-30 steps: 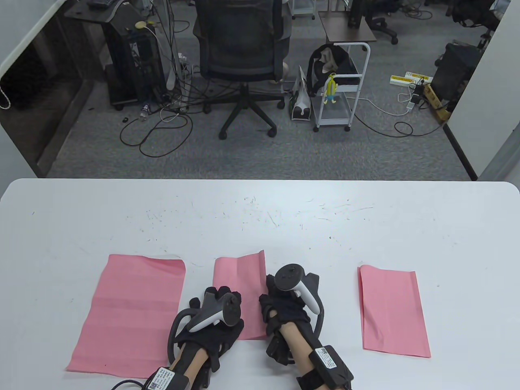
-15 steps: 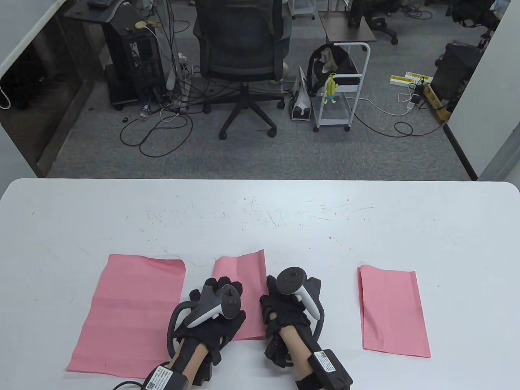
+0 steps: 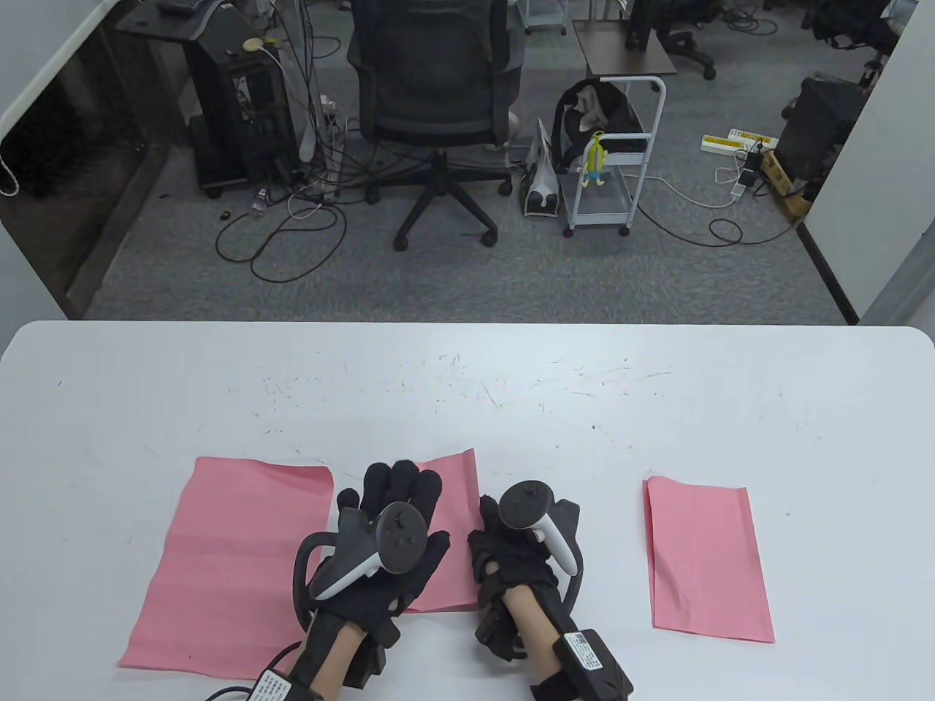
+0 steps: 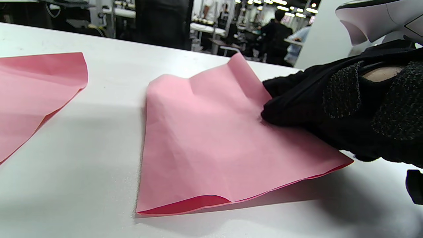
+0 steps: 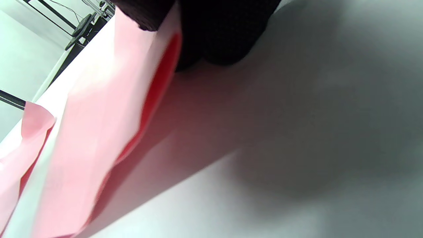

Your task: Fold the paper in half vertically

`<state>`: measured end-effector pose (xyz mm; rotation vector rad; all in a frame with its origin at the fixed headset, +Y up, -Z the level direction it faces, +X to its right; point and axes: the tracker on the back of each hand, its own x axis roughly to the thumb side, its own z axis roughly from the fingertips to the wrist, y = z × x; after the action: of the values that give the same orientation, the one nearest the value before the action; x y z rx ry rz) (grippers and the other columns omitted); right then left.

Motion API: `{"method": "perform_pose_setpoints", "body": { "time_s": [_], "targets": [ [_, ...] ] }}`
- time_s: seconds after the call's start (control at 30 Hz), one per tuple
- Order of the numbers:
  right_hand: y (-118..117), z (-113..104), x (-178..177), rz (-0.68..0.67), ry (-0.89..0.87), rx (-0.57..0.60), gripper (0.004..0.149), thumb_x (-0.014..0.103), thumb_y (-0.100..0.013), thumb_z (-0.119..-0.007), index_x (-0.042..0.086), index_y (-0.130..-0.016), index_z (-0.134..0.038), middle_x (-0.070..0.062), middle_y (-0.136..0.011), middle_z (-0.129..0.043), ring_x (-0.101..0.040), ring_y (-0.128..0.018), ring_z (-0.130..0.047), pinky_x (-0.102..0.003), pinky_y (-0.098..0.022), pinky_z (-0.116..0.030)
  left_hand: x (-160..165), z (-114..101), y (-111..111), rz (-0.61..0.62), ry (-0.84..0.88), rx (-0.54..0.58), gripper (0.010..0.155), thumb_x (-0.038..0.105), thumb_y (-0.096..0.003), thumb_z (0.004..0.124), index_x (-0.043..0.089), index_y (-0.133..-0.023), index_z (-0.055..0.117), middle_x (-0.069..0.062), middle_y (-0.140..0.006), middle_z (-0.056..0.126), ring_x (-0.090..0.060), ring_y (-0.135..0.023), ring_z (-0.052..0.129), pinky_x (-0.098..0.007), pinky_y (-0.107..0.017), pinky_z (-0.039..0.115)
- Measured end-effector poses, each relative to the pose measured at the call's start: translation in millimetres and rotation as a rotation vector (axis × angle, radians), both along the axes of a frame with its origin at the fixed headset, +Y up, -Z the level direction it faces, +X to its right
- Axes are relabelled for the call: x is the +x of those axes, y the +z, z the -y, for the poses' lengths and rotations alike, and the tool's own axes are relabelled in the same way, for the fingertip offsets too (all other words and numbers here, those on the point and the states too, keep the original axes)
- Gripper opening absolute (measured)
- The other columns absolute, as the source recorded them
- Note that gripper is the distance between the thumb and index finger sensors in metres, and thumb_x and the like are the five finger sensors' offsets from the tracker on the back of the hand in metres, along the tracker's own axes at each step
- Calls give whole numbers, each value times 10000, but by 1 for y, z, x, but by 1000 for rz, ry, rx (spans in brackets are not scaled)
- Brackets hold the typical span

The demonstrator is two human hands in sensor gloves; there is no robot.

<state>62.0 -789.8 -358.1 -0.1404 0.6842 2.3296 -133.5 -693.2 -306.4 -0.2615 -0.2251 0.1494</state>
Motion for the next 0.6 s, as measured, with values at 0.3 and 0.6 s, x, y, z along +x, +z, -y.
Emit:
{"method": "perform_pose_setpoints", "body": {
  "time_s": [0.3, 0.6],
  "targets": [
    [2, -36, 67, 114, -194, 46, 544, 281, -491, -795, 288, -999, -600, 72, -853, -877, -68, -528, -1000, -290, -383, -871, 0, -2, 2, 16, 17, 7, 775, 663, -538, 411, 397, -1145, 9, 40, -1252, -59, -331, -1159, -35, -652, -831, 146],
    [31, -99, 199, 284, -57, 180, 541, 272, -490, -794, 283, -998, -607, 60, -851, -877, -83, -535, -993, -314, -402, -864, 0, -2, 2, 11, 7, 6, 776, 664, -538, 411, 398, -1147, 11, 40, -1247, -72, -331, -1158, -38, -652, -832, 148]
  ]
}}
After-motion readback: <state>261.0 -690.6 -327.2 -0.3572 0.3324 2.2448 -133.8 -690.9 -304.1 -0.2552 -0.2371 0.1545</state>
